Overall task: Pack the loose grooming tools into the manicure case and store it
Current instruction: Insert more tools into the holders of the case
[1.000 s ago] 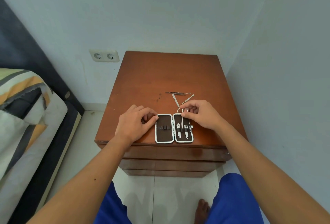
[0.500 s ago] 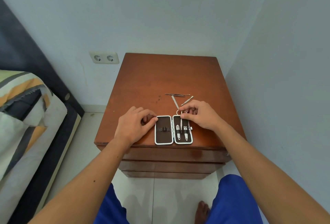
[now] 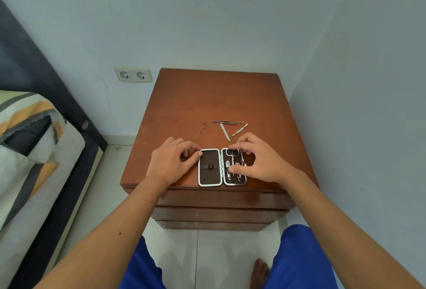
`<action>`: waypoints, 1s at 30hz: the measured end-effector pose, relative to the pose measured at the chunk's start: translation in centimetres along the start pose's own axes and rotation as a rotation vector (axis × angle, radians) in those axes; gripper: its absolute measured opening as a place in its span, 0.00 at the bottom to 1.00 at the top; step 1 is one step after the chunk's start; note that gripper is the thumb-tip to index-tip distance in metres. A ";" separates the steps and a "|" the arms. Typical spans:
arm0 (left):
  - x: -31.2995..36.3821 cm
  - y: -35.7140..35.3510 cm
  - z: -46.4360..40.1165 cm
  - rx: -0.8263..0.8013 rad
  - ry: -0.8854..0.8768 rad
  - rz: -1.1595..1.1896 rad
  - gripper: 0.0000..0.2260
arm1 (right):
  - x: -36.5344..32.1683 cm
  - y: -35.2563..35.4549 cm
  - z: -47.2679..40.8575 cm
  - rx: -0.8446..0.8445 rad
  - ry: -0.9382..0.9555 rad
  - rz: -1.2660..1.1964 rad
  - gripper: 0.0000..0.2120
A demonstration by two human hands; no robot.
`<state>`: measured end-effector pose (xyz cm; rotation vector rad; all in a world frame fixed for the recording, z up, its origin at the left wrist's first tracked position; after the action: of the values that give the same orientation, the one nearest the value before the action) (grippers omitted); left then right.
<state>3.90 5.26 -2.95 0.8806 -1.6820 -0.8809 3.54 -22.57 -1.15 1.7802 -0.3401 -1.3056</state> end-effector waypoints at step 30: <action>0.0 0.0 0.1 0.009 -0.005 0.011 0.09 | -1.8 -0.3 0.8 -0.054 0.128 0.185 0.29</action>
<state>3.82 5.27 -2.98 0.8755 -1.6948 -0.8690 2.05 -21.58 -0.32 1.7336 -0.3837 -1.0566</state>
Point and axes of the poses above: each hand's wrist, its own z-axis away from the middle knuckle, its own y-axis out of the back of the hand, x = y × z, the point moved 3 cm from there along -z, towards the middle knuckle, and after that the axes turned 6 degrees about y, right-handed, at the moved point
